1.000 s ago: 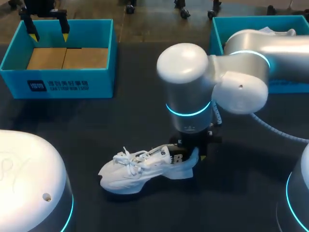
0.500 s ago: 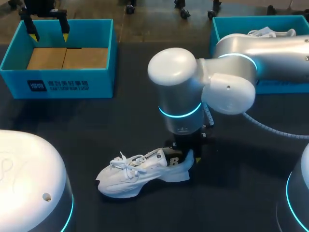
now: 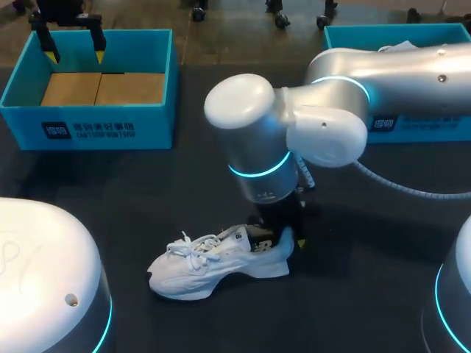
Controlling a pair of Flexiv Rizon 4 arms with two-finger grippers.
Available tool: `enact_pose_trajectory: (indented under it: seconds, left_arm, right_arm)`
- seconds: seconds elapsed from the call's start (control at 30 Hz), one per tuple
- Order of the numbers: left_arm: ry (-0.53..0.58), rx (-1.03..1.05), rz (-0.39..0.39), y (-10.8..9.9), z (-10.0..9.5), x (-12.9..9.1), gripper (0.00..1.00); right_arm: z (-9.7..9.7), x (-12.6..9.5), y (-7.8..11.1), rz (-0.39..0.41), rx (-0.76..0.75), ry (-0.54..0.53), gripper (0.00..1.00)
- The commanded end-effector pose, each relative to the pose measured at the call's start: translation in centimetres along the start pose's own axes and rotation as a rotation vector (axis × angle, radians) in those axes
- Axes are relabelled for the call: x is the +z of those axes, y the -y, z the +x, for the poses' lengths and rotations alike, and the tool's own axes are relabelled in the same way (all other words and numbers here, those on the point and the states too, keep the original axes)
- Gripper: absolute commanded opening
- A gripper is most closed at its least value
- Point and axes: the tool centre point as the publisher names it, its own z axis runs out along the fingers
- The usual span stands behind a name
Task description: Take the shoe out of the shoebox, open the shoe tongue, remove and reinsert the insole, then place the shoe into the shoebox
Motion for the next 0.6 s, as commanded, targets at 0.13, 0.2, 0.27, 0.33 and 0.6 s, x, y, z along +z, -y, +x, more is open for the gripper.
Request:
enact_pose_trajectory:
  seconds: [0.13, 0.2, 0.27, 0.33, 0.6]
  left_arm:
    - [0.000, 0.000, 0.000, 0.0, 0.0, 0.0, 1.00]
    - [0.000, 0.000, 0.000, 0.0, 0.0, 0.0, 1.00]
    - [0.000, 0.000, 0.000, 0.0, 0.0, 0.0, 1.00]
    - [0.000, 0.000, 0.000, 0.0, 0.0, 0.0, 1.00]
    - [0.000, 0.000, 0.000, 0.0, 0.0, 0.0, 1.00]
  right_arm:
    - [0.4, -1.3, 0.9, -0.001, 0.300, 0.238, 1.00]
    - [0.1, -2.2, 1.0, 0.005, 0.299, 0.202, 1.00]
    - [-0.3, -3.2, 1.1, 0.012, 0.297, 0.162, 1.00]
    - [-0.9, -4.4, 1.1, 0.018, 0.301, 0.120, 1.00]
    - [-2.9, -8.8, 1.4, 0.049, 0.064, -0.345, 1.00]
